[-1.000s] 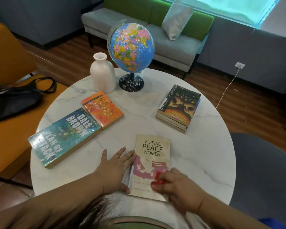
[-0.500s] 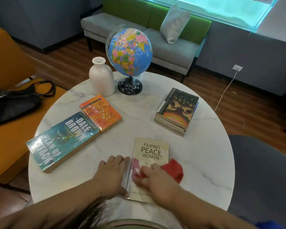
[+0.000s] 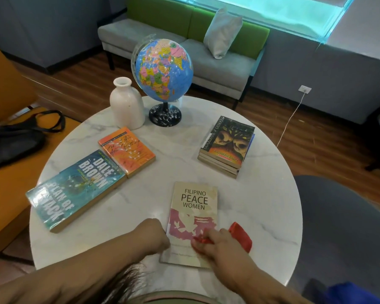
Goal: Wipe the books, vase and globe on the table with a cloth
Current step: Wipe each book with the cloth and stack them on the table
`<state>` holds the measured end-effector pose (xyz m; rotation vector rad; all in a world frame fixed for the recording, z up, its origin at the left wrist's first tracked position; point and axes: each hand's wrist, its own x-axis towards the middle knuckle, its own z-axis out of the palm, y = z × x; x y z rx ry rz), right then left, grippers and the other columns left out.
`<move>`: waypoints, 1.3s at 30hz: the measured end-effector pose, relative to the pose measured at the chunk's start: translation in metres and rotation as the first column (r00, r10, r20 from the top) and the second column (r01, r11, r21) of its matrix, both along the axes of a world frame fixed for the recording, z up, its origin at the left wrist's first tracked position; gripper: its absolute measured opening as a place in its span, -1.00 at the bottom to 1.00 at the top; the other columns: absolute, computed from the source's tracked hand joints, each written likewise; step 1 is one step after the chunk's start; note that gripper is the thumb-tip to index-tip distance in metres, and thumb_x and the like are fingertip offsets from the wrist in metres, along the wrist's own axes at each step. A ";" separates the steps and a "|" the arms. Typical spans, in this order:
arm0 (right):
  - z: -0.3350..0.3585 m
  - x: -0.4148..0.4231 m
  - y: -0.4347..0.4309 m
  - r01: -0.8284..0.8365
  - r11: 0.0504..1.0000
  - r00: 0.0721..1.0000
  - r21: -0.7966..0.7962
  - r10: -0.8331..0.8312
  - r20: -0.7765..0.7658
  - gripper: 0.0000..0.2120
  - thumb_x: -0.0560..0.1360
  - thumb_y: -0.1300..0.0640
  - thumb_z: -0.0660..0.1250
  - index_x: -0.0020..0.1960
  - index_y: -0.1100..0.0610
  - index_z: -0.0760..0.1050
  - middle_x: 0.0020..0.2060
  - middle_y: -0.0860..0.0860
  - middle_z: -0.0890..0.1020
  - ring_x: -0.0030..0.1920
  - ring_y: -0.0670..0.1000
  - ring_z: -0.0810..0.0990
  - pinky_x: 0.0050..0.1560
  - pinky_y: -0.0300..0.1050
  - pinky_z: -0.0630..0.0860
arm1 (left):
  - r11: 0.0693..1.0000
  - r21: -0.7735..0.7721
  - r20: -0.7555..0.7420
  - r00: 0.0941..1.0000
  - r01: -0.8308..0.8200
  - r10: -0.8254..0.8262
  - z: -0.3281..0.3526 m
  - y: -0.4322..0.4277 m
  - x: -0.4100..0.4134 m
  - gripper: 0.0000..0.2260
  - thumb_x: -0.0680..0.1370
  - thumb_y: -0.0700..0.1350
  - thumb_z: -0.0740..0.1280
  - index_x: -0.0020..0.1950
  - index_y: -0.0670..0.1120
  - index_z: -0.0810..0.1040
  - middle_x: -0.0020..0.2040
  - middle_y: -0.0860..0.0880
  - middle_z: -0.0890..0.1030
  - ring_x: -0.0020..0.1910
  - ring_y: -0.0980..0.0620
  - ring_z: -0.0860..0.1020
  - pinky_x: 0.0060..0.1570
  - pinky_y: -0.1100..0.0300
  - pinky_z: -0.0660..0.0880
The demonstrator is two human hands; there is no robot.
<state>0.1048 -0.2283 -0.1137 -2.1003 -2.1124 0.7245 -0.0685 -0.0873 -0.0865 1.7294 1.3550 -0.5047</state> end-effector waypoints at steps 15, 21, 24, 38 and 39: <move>0.016 0.004 0.056 0.505 0.861 0.805 0.054 -0.448 -0.390 -0.68 0.62 0.15 0.22 0.35 0.00 0.47 -0.03 -0.29 0.40 0.00 -0.37 0.46 0.05 -0.56 0.36 | 0.882 -0.301 0.446 0.764 -0.363 0.467 0.026 -0.020 0.001 -0.72 0.47 -0.32 0.39 0.12 -0.12 0.45 -0.02 -0.18 0.63 -0.08 -0.11 0.64 -0.24 0.13 0.62; 0.026 -0.026 0.054 0.163 0.915 0.918 0.370 -0.003 -0.396 -0.63 0.56 0.06 0.20 0.33 -0.20 0.47 0.16 -0.11 0.47 0.16 -0.07 0.47 0.27 -0.19 0.40 | 0.933 0.230 0.494 0.859 -0.276 0.132 0.033 -0.011 0.009 -0.86 0.46 -0.23 0.28 -0.07 -0.01 0.55 -0.28 0.04 0.59 -0.28 0.12 0.59 -0.26 0.25 0.55; 0.042 -0.011 0.072 0.205 0.918 0.944 0.338 -0.095 -0.315 -0.63 0.53 0.11 0.19 0.27 -0.16 0.52 0.20 -0.09 0.48 0.20 0.02 0.46 0.29 -0.07 0.41 | 0.897 0.356 0.483 0.873 -0.261 0.062 0.035 -0.010 0.010 -0.93 0.55 -0.09 0.27 -0.03 0.04 0.54 -0.25 0.09 0.58 -0.25 0.19 0.54 -0.23 0.27 0.49; 0.053 -0.001 0.069 0.200 0.928 0.976 0.313 -0.161 -0.148 -0.57 0.55 0.06 0.10 0.38 -0.13 0.43 0.19 -0.06 0.49 0.20 0.05 0.45 0.25 -0.12 0.44 | 0.812 0.567 0.420 0.897 -0.140 -0.139 0.029 -0.009 0.010 -0.84 0.60 -0.05 0.22 0.15 0.02 0.49 -0.07 0.02 0.64 -0.10 0.00 0.58 -0.13 0.15 0.47; 0.054 0.010 0.072 0.253 0.905 0.965 0.342 -0.212 -0.153 -0.58 0.53 0.10 0.13 0.36 -0.10 0.47 0.16 -0.05 0.51 0.17 0.05 0.48 0.22 -0.16 0.44 | 0.810 0.572 0.413 0.898 -0.128 -0.150 0.029 -0.009 0.009 -0.84 0.60 -0.06 0.22 0.16 0.02 0.49 -0.07 0.03 0.63 -0.10 0.01 0.57 -0.16 0.17 0.44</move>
